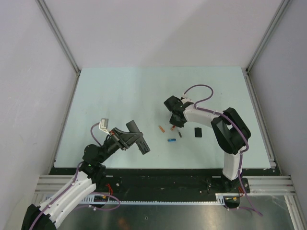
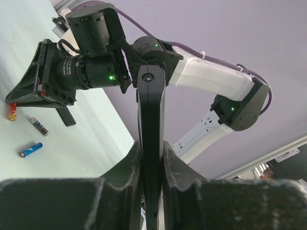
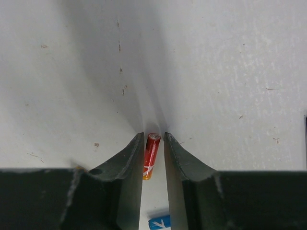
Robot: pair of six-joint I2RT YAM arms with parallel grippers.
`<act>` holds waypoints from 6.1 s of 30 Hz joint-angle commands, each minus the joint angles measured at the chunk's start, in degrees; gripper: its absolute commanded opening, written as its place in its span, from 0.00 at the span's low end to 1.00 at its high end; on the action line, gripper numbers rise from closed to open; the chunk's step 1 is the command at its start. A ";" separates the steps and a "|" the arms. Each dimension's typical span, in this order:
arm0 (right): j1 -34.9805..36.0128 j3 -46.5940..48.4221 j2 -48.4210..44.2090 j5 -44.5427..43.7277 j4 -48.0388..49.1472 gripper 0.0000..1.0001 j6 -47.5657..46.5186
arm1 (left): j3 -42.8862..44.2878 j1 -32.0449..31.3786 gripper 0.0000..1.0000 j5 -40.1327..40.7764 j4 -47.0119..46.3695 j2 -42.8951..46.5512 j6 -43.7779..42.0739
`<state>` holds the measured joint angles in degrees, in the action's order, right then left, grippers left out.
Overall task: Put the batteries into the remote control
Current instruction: Pick up the battery from the center of the board, then load the battery into the remote control.
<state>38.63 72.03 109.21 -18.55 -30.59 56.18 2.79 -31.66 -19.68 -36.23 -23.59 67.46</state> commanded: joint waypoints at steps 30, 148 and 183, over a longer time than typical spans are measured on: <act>15.33 -15.69 -52.23 1.58 12.31 0.00 -39.13 | 6.26 -0.68 0.00 1.76 -3.66 -21.72 -1.63; 37.92 -18.42 -39.42 -17.67 14.94 0.33 -25.07 | 11.10 -4.02 0.00 -0.27 -40.76 -49.62 14.10; 38.45 -12.27 -42.06 -20.92 14.42 0.78 -26.48 | 10.84 -4.02 0.00 -1.32 -40.85 -50.15 12.87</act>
<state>77.17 57.04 68.36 -35.57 -14.94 30.87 13.39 -35.70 -19.77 -72.69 -74.74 80.55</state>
